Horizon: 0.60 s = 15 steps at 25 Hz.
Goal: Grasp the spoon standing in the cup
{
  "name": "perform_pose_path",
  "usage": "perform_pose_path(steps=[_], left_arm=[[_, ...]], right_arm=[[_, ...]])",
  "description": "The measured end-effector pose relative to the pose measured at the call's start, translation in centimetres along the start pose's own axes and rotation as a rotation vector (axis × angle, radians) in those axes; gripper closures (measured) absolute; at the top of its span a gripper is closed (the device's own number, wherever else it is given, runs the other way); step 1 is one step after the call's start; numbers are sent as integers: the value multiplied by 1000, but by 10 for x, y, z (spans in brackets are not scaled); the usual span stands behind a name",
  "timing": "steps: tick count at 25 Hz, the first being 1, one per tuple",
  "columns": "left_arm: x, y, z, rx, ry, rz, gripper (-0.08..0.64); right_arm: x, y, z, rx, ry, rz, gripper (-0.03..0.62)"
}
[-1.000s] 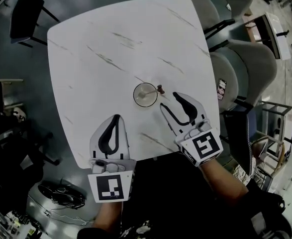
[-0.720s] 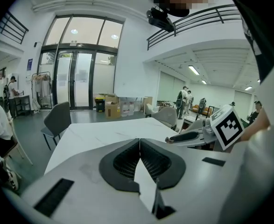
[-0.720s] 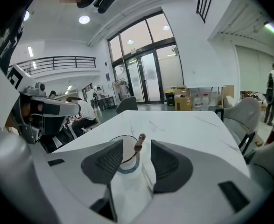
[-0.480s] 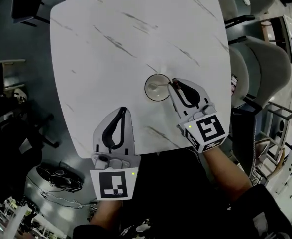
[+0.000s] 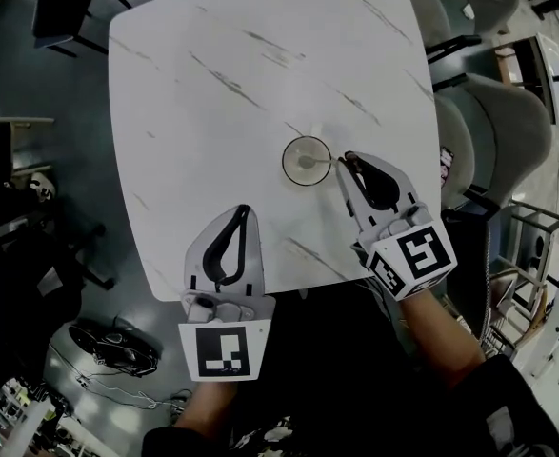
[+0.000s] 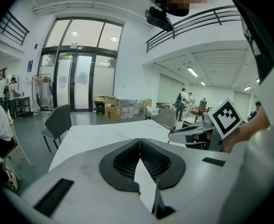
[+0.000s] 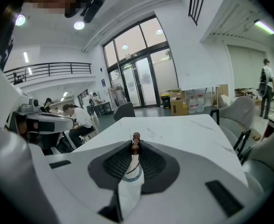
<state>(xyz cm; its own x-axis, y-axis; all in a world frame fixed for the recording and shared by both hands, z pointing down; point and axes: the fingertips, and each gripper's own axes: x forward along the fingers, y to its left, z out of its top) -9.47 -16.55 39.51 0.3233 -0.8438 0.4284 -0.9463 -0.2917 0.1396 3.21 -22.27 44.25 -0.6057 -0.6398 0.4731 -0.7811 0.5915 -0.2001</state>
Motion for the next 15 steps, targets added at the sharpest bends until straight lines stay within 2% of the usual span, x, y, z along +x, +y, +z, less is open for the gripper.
perform_pose_path(steps=[6, 9, 15], left_arm=[[-18, -8, 6, -6, -33, -15, 551], [-25, -13, 3, -14, -35, -28, 551], [-24, -9, 2, 2, -30, -27, 551]], right_arm=[[-40, -3, 33, 82, -128, -46, 494], [-58, -9, 47, 81, -183, -90, 494], [-68, -30, 16, 93, -125, -168, 494]])
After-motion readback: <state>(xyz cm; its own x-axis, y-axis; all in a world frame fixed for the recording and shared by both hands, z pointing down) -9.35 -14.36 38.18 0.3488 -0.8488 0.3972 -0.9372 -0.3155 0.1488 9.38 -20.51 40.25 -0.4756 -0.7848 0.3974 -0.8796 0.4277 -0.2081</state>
